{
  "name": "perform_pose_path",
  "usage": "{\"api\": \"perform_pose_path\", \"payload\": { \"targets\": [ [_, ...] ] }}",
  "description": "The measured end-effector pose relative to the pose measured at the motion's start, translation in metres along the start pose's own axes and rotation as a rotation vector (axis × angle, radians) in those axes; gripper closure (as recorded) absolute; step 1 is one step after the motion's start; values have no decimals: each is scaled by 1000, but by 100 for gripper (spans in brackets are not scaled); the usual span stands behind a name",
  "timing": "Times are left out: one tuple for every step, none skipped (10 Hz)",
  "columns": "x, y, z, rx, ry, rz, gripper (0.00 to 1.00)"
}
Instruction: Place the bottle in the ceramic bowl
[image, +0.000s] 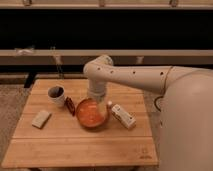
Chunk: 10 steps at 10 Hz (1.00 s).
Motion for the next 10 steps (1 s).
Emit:
{"api": "perform_pose_path", "payload": {
  "targets": [
    [17,13,7,-19,26,56,20],
    [36,25,13,-37,56,113,20],
    [52,36,21,-56,87,165,20],
    [69,46,28,-72,124,238,20],
    [80,52,33,-79,152,283,20],
    [87,55,34,-80,174,320,20],
    [93,59,37,-82,204,360,20],
    [106,68,38,-81,241,413,20],
    [113,74,39,-83,261,450,20],
    [120,79,40,-83,293,506,20]
  ]
}}
